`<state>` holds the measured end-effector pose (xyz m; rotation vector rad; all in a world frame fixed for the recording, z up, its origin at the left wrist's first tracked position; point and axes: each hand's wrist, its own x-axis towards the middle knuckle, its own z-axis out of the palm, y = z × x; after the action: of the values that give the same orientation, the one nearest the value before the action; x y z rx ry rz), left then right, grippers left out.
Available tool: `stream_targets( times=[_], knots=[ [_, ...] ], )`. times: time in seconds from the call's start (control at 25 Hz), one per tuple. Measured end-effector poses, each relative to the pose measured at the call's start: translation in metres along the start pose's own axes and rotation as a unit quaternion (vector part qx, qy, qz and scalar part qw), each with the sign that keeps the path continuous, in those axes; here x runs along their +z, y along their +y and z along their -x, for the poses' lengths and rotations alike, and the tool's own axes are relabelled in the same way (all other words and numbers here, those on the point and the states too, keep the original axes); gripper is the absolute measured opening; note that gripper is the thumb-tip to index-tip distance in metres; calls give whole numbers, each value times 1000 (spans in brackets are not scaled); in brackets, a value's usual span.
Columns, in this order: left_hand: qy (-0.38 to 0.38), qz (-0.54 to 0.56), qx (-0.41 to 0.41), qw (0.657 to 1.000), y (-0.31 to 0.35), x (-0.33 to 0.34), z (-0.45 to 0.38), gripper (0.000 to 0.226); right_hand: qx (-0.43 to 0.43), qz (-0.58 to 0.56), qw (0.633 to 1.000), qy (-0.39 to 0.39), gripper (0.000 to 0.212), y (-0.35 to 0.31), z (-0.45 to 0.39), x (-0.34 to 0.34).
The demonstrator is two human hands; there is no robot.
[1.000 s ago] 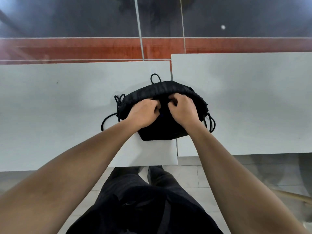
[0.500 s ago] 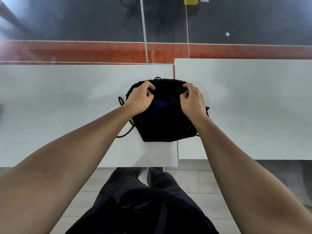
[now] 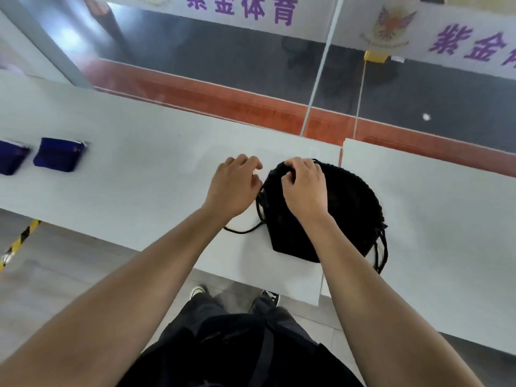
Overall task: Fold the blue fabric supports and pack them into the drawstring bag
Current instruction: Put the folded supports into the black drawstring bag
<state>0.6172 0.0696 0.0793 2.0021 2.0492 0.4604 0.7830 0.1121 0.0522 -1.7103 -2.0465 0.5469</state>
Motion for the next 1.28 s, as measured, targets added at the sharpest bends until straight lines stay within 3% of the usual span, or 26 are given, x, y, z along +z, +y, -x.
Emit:
stream_targets(
  times=[0.16, 0.48, 0.8, 1.28],
  knots=[
    [12, -13, -77, 997, -56, -32, 34, 37, -67, 12, 996, -49, 38, -64, 2, 31],
    [53, -11, -198, 979, -195, -102, 140, 30, -155, 19, 981, -111, 42, -219, 54, 124],
    [31, 5, -236, 971, -318, -154, 233, 29, -179, 9, 971, -155, 40, -360, 114, 212],
    [-5, 8, -293, 956, -476, -190, 196, 30, -195, 12, 960, -201, 38, -476, 44, 323]
  ],
)
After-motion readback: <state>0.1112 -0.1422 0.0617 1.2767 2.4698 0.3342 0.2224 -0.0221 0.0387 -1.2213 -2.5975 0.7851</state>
